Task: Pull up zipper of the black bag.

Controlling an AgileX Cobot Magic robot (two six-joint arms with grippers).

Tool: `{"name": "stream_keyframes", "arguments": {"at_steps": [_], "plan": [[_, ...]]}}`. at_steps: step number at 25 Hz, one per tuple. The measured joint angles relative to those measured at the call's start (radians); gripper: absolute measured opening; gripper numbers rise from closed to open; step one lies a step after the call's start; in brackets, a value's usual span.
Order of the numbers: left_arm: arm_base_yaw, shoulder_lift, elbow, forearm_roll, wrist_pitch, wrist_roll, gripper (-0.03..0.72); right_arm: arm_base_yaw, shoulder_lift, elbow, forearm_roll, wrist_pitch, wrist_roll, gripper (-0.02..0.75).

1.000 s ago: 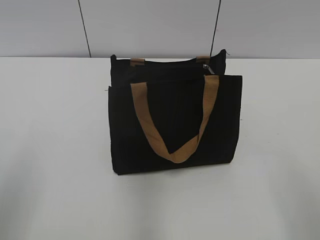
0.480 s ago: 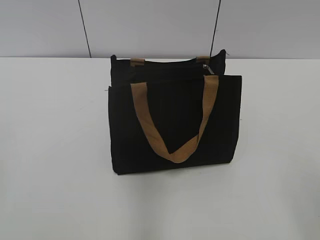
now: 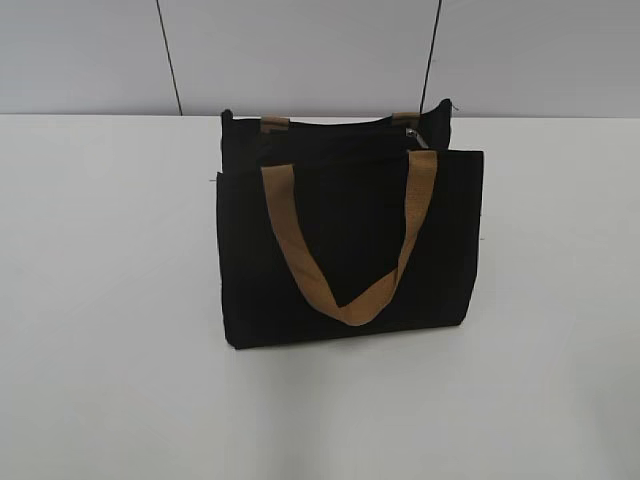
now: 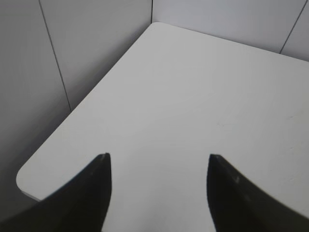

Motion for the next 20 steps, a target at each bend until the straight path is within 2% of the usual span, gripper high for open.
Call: {"name": "stream_keyframes", "arguments": {"at_steps": [14,16,20], "plan": [[0.002,-0.002,0.002,-0.025,0.0,0.007,0.417,0.0,-0.002,0.0,0.002,0.0,0.0,0.589],[0.002,-0.002,0.008,-0.074,-0.001,0.066,0.416,0.0,-0.002,0.0,0.003,0.0,0.0,0.589],[0.002,-0.002,0.011,-0.248,-0.003,0.276,0.407,0.0,-0.002,0.003,0.003,0.0,0.0,0.589]]}}
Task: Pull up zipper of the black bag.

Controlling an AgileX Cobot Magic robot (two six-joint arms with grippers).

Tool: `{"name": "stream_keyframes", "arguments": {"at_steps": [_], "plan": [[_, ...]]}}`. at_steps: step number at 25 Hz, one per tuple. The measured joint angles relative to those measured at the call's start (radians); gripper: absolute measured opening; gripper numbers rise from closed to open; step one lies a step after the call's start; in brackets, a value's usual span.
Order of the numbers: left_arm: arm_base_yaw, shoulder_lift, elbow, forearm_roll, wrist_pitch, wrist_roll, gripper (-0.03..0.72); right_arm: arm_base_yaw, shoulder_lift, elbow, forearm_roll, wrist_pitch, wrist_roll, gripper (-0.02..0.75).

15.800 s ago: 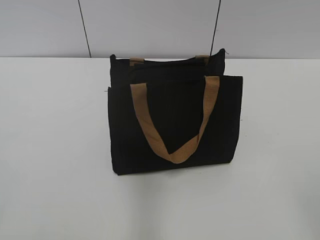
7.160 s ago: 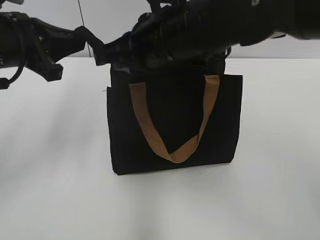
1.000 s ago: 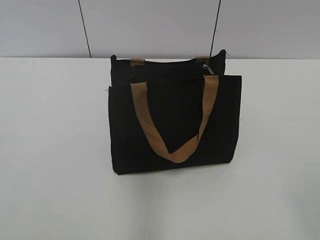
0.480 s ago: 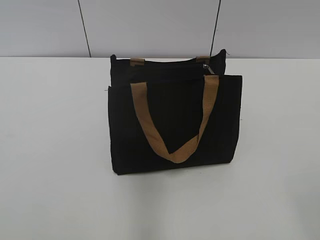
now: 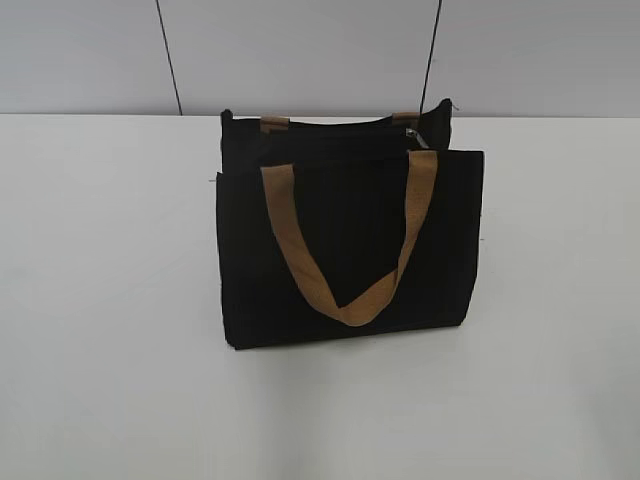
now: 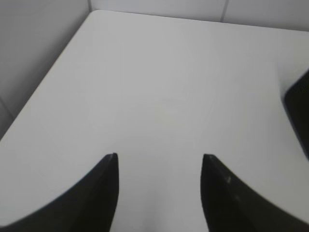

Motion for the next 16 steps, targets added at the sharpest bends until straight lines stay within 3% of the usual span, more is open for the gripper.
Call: {"name": "stream_keyframes", "arguments": {"at_steps": [16], "plan": [[0.0,0.0,0.0,-0.052,-0.002,0.052,0.362,0.0,0.0,0.002,0.0,0.0,0.001,0.589]]}}
